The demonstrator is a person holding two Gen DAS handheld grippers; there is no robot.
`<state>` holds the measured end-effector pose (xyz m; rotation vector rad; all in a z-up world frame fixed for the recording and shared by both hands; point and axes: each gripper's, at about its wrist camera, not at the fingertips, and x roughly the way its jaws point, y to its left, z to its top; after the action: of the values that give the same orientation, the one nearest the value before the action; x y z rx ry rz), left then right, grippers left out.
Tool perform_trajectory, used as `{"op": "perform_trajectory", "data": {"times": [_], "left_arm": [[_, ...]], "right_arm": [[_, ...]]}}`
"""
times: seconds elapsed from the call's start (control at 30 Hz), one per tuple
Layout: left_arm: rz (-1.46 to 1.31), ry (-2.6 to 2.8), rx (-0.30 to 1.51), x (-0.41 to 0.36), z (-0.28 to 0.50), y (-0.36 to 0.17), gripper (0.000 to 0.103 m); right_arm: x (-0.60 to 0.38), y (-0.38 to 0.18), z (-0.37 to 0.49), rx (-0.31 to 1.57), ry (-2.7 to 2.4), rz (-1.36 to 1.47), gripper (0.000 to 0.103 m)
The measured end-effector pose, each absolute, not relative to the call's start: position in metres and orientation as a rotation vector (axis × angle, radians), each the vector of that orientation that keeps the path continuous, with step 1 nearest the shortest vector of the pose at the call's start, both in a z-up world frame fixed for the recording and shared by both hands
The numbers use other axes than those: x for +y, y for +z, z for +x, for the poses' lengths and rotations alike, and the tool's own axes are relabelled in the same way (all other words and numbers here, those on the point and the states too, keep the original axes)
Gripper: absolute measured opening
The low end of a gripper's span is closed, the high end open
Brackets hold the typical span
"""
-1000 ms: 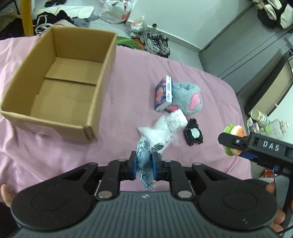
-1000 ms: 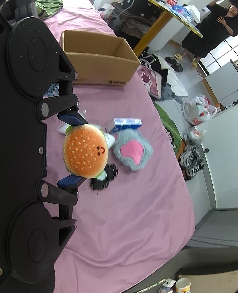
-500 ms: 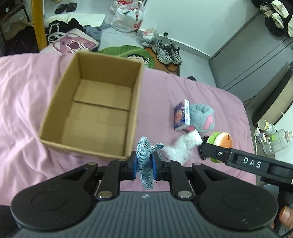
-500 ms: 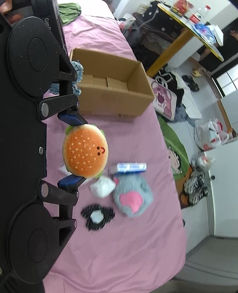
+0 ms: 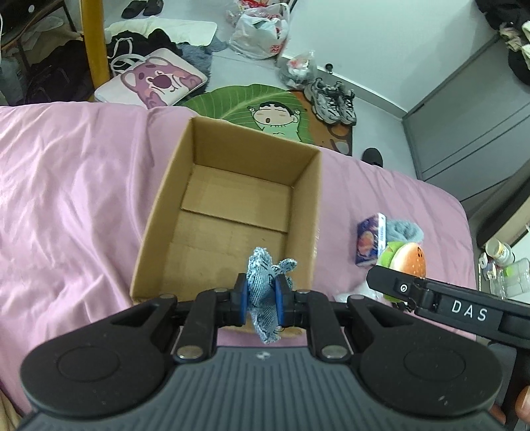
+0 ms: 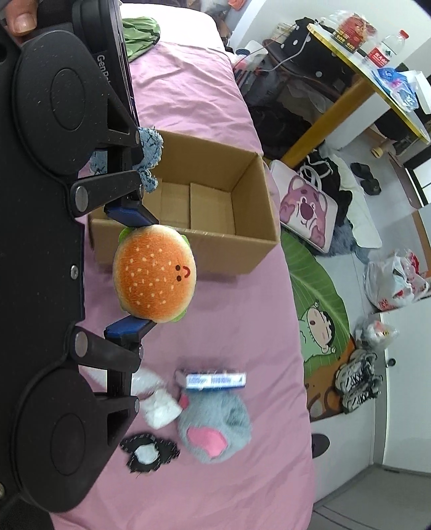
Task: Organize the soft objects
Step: 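Carry the burger plush with the right tool while the left tool carries the denim plush toward the box, then open both tools to drop the two plushes into the cardboard box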
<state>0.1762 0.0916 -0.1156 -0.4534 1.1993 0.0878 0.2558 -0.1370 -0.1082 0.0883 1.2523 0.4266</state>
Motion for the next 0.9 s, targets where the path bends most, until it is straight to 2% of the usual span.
{"op": "perform_trajectory", "data": {"times": [0.7, 0.9], "left_arm": [[-0.499, 0.139, 1.189, 0.142, 0.254, -0.136, 0.016], [-0.465, 0.181, 1.223, 0.148, 0.268, -0.147, 0.020]], "right_arm": [[-0.084, -0.121, 0.314, 1.310, 0.479, 0.135, 0.054], [-0.071, -0.127, 0.322, 1.334, 0.496, 0.137, 0.054]]}}
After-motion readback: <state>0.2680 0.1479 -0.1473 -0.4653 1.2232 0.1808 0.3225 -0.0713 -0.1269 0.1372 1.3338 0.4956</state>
